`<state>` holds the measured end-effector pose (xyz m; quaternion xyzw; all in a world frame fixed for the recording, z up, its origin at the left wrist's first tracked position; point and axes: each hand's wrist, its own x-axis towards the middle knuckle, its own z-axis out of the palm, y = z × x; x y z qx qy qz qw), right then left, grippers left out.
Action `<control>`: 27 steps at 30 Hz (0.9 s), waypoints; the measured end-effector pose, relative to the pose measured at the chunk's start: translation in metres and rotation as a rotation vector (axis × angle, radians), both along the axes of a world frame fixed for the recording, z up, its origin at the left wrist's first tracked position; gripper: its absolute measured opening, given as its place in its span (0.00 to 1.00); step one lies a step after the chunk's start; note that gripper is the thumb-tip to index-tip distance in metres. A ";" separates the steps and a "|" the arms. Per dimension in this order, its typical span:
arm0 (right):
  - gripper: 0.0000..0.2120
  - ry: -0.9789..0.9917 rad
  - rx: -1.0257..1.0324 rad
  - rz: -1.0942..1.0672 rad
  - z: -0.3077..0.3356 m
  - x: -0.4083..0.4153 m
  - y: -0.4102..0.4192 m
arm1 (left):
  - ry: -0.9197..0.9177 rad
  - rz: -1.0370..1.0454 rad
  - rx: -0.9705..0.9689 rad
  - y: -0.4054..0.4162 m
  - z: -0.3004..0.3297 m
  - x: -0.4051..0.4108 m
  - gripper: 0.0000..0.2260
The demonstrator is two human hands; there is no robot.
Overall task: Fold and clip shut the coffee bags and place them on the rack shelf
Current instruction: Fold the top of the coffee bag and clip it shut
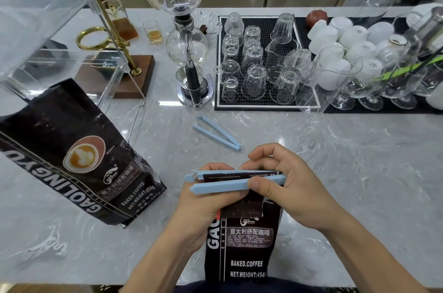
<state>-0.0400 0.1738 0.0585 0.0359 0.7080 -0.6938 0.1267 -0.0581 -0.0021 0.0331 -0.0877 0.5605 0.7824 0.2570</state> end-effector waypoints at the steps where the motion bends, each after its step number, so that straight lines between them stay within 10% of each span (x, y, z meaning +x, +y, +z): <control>1: 0.15 -0.001 0.001 -0.001 0.000 0.000 -0.001 | -0.008 -0.001 0.007 0.000 0.000 0.000 0.17; 27: 0.14 0.024 0.065 -0.146 -0.004 -0.010 -0.008 | -0.041 0.201 0.055 -0.005 0.003 0.006 0.15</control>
